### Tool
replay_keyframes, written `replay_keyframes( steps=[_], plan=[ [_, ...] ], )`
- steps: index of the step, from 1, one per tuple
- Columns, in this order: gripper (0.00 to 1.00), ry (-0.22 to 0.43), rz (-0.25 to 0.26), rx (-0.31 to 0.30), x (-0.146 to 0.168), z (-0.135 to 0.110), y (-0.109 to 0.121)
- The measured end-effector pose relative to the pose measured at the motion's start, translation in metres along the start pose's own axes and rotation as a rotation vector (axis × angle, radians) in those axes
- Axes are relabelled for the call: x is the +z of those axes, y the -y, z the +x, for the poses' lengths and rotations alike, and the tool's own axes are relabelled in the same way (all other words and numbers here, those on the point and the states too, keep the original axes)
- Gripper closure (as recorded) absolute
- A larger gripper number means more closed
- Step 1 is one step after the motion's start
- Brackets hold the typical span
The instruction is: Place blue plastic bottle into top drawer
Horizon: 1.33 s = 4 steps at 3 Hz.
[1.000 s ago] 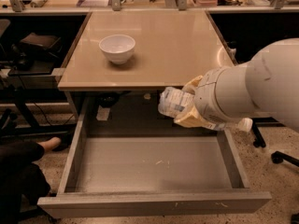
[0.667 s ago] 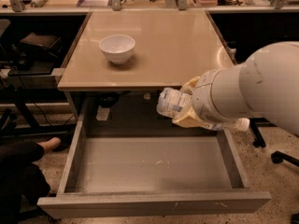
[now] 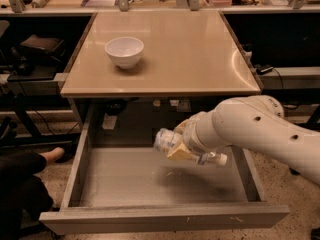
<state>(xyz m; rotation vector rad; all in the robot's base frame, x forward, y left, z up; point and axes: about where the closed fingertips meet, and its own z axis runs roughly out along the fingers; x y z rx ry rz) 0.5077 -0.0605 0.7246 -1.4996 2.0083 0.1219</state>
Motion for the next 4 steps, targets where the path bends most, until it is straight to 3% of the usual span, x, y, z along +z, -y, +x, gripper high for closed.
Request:
replay_keyframes(
  steps=[1,2,4],
  plan=[
    [1.00,0.020,-0.115,0.047,0.062,0.020,-0.017],
    [0.81,0.022,-0.139,0.061,0.073,0.026,-0.023],
    [0.34,0.022,-0.139,0.061,0.073,0.026,-0.023]
  ],
)
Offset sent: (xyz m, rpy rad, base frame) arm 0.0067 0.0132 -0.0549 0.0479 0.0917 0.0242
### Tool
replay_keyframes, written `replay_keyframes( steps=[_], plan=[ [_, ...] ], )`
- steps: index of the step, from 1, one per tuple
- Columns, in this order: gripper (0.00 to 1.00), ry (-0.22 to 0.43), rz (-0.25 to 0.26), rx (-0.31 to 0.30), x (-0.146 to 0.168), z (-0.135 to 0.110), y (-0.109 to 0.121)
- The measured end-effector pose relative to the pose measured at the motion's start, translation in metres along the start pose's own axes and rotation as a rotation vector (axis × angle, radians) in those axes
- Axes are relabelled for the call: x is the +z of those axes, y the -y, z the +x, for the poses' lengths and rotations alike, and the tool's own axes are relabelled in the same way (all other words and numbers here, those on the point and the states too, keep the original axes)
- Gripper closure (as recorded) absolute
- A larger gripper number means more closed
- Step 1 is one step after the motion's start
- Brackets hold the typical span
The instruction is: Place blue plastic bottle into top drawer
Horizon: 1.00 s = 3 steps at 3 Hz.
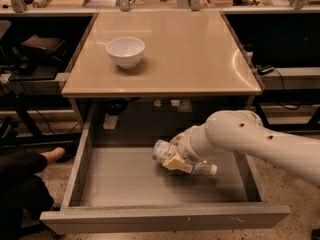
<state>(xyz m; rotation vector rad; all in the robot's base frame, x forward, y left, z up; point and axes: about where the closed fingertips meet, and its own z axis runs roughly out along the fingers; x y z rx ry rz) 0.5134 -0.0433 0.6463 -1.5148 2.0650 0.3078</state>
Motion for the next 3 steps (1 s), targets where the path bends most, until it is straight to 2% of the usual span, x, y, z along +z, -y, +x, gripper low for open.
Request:
replay_keyframes(
  steps=[1,2,3],
  plan=[
    [0.11,0.000,0.000,0.000,0.0000,0.0000,0.0000],
    [0.00,0.000,0.000,0.000,0.0000,0.0000,0.0000],
    [0.00,0.000,0.000,0.000,0.0000,0.0000,0.0000]
  ],
)
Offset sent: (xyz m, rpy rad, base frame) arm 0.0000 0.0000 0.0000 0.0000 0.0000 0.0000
